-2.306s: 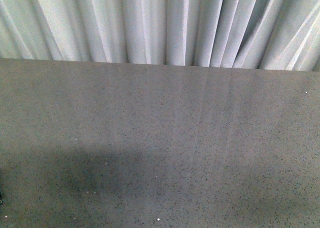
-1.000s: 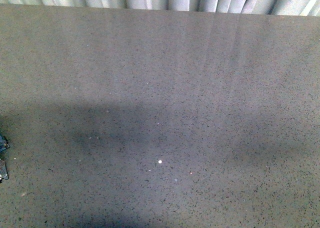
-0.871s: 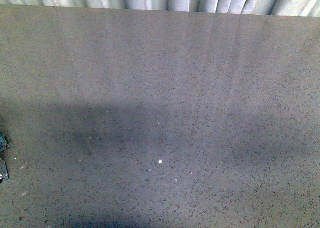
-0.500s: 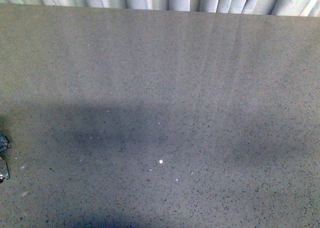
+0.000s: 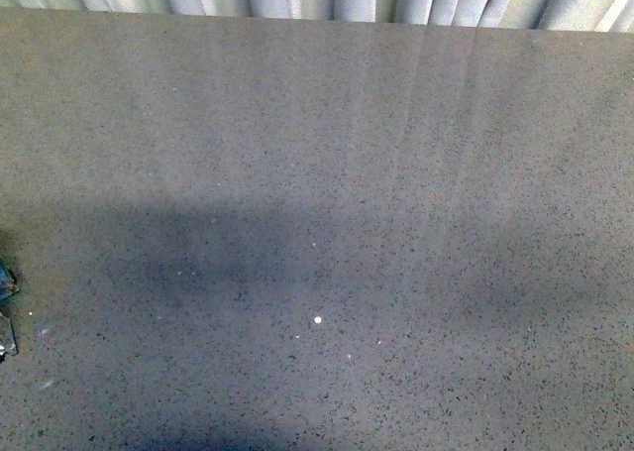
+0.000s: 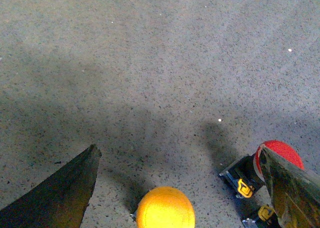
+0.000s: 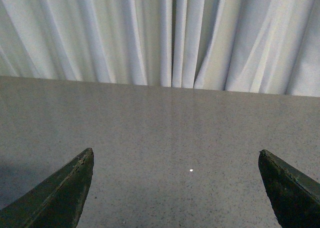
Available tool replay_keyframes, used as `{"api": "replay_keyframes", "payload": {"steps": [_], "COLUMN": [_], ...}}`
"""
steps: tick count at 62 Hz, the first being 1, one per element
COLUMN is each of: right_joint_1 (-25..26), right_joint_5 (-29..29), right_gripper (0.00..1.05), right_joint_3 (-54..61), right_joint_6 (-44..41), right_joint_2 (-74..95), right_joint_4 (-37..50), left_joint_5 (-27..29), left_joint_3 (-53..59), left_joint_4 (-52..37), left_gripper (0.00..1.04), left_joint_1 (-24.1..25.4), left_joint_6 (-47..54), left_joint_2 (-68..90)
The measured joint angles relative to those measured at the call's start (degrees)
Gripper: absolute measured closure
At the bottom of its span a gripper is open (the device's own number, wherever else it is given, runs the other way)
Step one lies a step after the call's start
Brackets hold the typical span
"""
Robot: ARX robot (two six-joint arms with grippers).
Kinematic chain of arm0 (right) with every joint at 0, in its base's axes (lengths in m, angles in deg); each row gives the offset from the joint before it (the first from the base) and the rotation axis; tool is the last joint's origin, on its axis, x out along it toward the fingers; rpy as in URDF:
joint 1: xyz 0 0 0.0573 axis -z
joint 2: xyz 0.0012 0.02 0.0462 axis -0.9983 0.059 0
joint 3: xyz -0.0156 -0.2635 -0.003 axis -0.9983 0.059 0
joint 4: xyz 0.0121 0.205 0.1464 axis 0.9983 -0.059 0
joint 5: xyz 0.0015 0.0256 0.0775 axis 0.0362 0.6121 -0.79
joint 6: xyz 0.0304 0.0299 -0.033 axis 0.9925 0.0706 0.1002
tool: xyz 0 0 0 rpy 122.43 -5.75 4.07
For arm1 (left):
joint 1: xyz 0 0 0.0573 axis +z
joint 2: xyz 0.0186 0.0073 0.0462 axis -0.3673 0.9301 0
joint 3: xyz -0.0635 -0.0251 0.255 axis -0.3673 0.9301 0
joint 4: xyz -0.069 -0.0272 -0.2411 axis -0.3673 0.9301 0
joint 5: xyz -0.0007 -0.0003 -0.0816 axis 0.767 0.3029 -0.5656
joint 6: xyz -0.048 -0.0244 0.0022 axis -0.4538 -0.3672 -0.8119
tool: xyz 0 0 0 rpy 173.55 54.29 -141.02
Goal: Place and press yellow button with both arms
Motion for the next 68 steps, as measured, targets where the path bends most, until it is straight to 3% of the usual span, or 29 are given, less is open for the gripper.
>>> {"api": "replay_keyframes", "payload": {"steps": [68], "right_joint_1": [0.0], "right_joint_5": [0.0], "right_gripper": [0.09], "right_joint_3": [0.0], "right_joint_6": [0.0], "right_joint_2": [0.0], "right_joint_4": [0.0], "left_joint_5": [0.3], "left_joint_3": [2.2], "left_joint_4": [-9.3], "left_gripper": [0.09], "left_joint_1": [2.3], "left_joint_6": [3.7], "left_joint_2": [12.6]}}
